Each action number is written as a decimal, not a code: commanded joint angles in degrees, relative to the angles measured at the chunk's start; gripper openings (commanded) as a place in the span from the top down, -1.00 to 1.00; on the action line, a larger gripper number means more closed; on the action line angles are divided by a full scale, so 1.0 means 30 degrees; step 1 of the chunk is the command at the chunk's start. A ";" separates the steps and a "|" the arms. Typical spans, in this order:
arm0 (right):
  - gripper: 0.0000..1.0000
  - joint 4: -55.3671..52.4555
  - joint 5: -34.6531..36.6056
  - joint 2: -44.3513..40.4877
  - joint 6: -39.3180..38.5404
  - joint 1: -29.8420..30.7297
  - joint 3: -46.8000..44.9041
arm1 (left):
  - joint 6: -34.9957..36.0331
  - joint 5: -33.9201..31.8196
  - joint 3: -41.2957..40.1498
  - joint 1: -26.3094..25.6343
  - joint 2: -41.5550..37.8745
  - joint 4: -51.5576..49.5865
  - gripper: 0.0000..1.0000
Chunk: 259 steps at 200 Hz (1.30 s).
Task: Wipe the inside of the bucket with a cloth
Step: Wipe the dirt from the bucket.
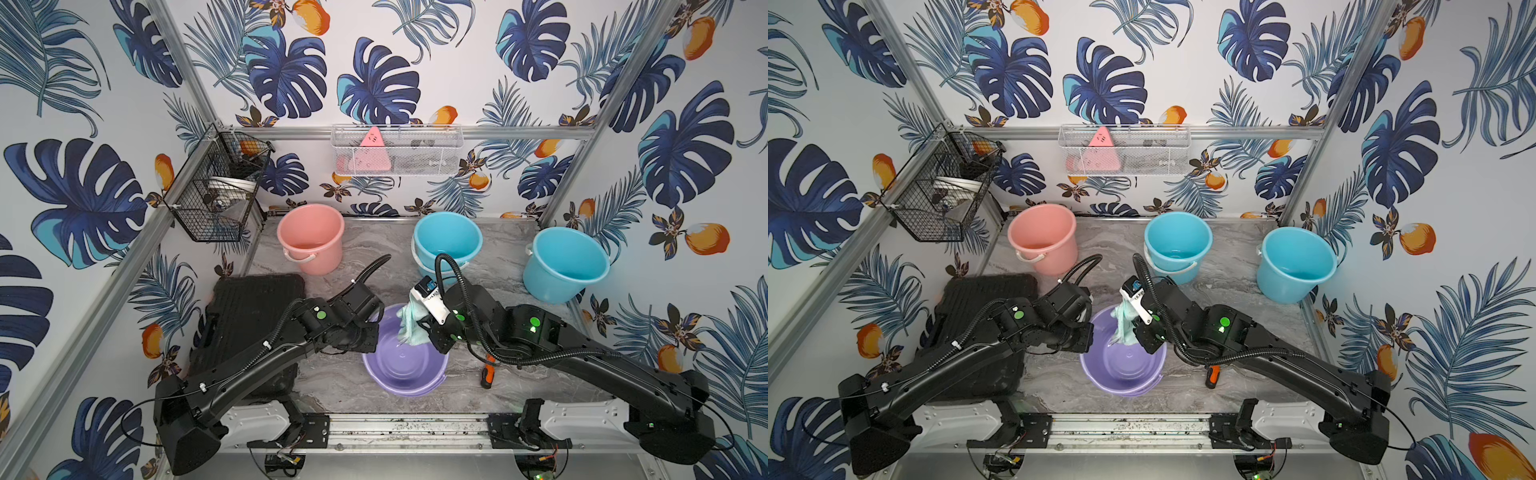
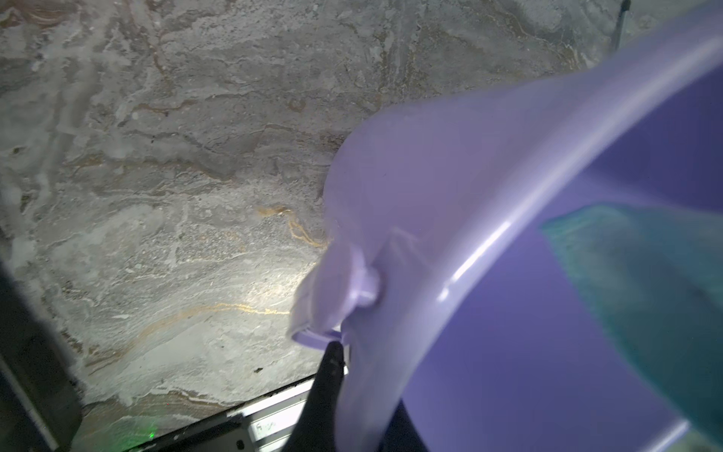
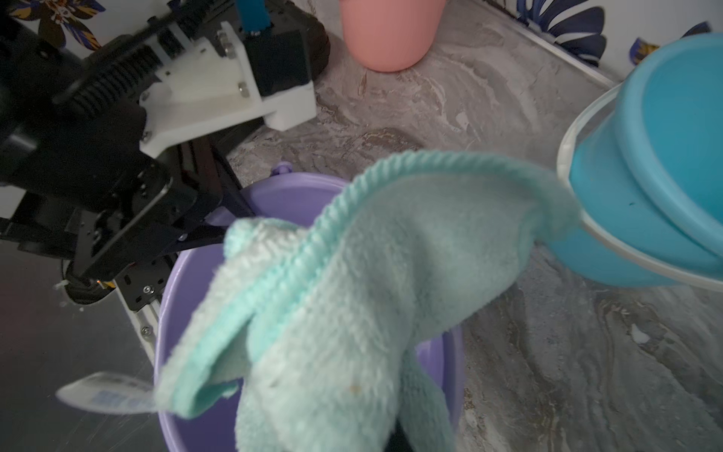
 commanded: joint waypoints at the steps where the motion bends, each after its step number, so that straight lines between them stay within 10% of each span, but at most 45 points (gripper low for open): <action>1: 1.00 0.0921 -0.2118 0.0322 0.1357 -0.0003 -0.0556 | -0.0394 0.0157 -0.0172 -0.0233 0.0415 0.1146 1.00; 83: 1.00 0.4136 -0.4440 0.2187 0.4206 0.0103 -0.3383 | -0.0717 0.0492 0.0218 -0.0503 0.0647 0.1252 1.00; 259: 1.00 0.9069 0.4457 0.6027 0.3109 -0.0025 -0.4980 | -0.1348 0.2134 0.0283 -0.0616 -0.0943 0.1361 1.00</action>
